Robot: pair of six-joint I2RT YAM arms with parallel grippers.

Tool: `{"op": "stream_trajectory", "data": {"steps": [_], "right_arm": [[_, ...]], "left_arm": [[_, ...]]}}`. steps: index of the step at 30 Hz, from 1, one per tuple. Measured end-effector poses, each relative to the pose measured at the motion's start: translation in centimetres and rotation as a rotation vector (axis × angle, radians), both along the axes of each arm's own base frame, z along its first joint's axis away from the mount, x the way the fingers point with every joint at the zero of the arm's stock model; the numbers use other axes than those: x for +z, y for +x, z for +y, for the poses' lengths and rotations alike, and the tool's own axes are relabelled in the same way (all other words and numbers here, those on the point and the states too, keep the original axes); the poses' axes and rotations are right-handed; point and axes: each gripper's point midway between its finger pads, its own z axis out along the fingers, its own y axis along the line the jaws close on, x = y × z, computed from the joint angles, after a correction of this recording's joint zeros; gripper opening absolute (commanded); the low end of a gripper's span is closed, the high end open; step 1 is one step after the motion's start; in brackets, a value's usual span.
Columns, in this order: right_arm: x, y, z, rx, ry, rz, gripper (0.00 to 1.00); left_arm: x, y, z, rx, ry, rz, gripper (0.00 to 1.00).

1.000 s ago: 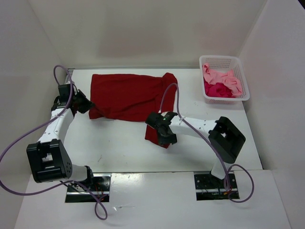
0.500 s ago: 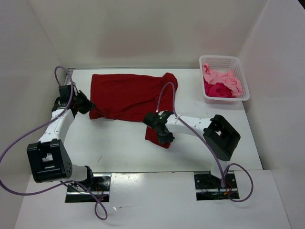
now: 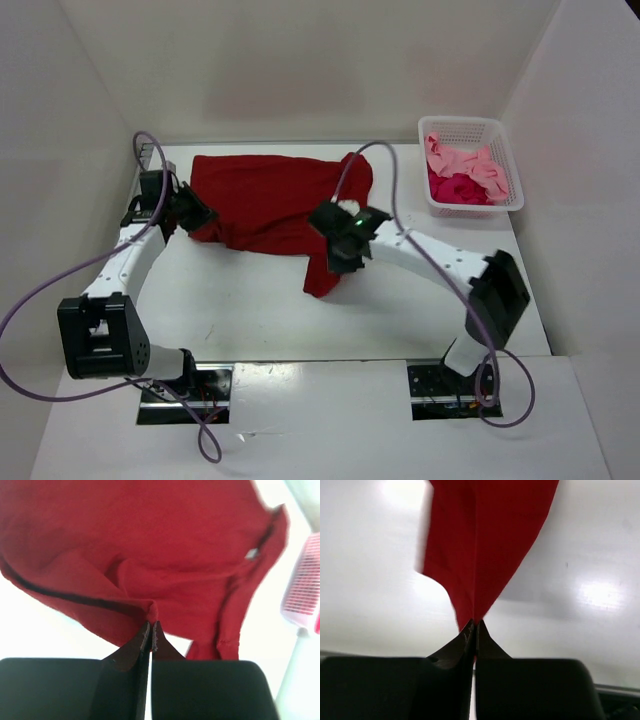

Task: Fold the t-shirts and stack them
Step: Flatten out the tshirt

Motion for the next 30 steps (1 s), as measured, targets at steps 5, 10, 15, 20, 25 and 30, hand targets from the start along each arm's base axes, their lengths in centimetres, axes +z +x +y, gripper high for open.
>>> {"op": "stream_trajectory", "data": {"steps": [5,10,15,20,25,30], "right_arm": [[15.8,7.2,-2.2,-0.176,0.341,-0.312,0.0],[35.8,9.7,-8.8,-0.317,0.606,-0.769,0.0],[52.1,5.2,-11.9,-0.284,0.843,-1.15,0.0],[59.9,0.9,-14.8,-0.266,0.975,-1.383,0.0],[61.4,0.9,-16.2,-0.305,0.945,-1.475,0.0],[58.9,6.5,-14.9,-0.355,0.776,-1.458,0.0]], "left_arm": [[9.0,3.4,-2.1,-0.031,-0.024,-0.178,0.0],[24.5,5.5,-3.3,-0.055,-0.094,-0.519,0.0],[35.7,2.9,3.9,0.109,-0.095,-0.753,0.0],[45.4,-1.9,5.7,0.171,-0.064,-0.968,0.0],[50.5,-5.8,4.4,0.155,-0.051,-1.106,0.0],[48.3,-4.0,5.3,0.176,-0.041,-1.05,0.0]]}}
